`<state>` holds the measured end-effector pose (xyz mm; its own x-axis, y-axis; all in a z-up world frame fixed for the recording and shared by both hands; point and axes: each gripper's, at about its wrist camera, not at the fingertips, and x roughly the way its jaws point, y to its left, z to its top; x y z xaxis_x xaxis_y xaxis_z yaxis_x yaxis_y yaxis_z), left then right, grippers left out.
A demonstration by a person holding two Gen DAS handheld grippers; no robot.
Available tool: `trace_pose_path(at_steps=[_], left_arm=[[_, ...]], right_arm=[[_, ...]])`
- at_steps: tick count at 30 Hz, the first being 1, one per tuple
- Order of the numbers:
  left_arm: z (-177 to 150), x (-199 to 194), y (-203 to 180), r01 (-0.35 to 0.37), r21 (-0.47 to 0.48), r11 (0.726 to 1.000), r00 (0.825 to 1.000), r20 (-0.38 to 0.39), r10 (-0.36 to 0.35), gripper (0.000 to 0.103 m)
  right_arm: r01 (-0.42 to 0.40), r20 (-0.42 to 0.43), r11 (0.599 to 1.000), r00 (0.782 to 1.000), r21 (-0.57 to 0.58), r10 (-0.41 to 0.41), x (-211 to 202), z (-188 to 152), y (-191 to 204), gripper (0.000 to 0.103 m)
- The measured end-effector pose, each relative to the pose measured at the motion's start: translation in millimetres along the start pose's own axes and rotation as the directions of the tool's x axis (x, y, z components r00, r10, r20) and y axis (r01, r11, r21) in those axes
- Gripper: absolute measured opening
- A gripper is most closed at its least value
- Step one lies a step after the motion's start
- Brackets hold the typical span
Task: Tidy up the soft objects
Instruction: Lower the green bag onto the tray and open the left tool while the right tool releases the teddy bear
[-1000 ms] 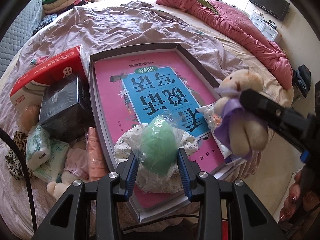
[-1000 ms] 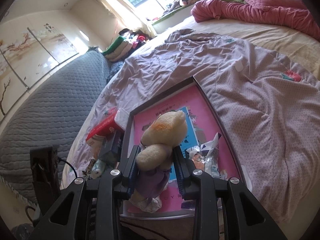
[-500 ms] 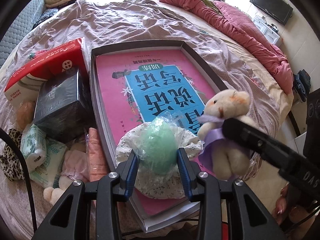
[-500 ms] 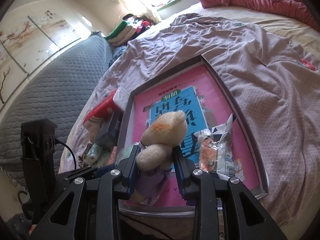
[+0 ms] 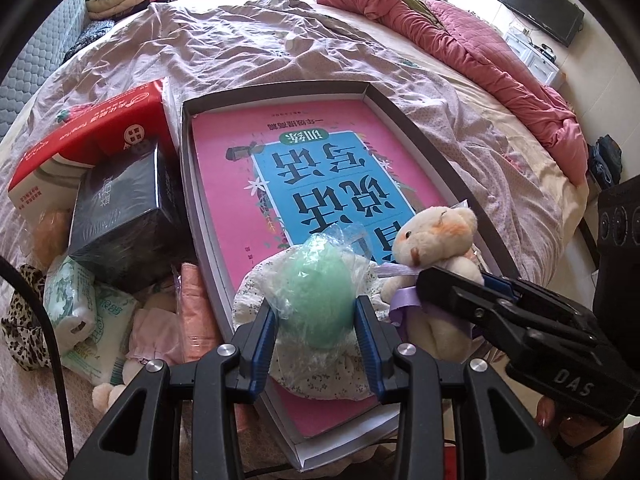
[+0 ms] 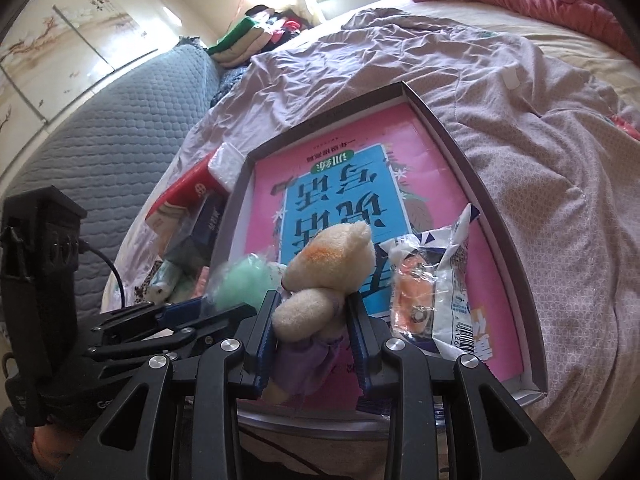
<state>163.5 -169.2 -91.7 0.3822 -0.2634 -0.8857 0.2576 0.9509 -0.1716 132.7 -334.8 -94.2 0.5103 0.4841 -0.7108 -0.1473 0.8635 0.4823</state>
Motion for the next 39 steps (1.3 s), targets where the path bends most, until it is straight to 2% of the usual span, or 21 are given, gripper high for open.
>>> trace_pose_path(at_steps=[2, 9, 12, 25, 29, 34, 39], left_arm=[[0, 0, 0, 0.002, -0.002, 1.000, 1.000, -0.001, -0.002, 0.039], [0, 0, 0, 0.006, -0.002, 1.000, 1.000, -0.003, -0.006, 0.039], [0, 1, -2, 0.003, 0.006, 1.000, 1.000, -0.006, -0.003, 0.039], [-1, -1, -12, 0.011, 0.031, 0.999, 1.000, -0.017, -0.011, 0.039], [-1, -1, -13, 0.010, 0.034, 0.999, 1.000, -0.018, -0.010, 0.040], [-1, -3, -14, 0.017, 0.030, 0.999, 1.000, -0.020, -0.016, 0.047], [-2, -4, -14, 0.009, 0.028, 1.000, 1.000, -0.024, -0.009, 0.048]], right_arm=[[0.021, -0.004, 0.999, 1.000, -0.031, -0.021, 2, -1, 3, 0.034], [0.030, -0.004, 0.999, 1.000, -0.018, -0.030, 4, -2, -3, 0.036], [0.066, -0.001, 0.997, 0.998, -0.042, -0.066, 2, -1, -2, 0.036], [0.098, 0.037, 0.995, 0.994, -0.005, -0.098, -15, 5, -11, 0.040], [0.115, 0.042, 0.993, 0.992, -0.001, -0.115, -18, 6, -12, 0.046], [0.130, 0.050, 0.992, 0.990, 0.008, -0.130, -22, 6, -13, 0.048], [0.126, 0.061, 0.992, 0.990, 0.024, -0.128, -27, 7, -14, 0.048]])
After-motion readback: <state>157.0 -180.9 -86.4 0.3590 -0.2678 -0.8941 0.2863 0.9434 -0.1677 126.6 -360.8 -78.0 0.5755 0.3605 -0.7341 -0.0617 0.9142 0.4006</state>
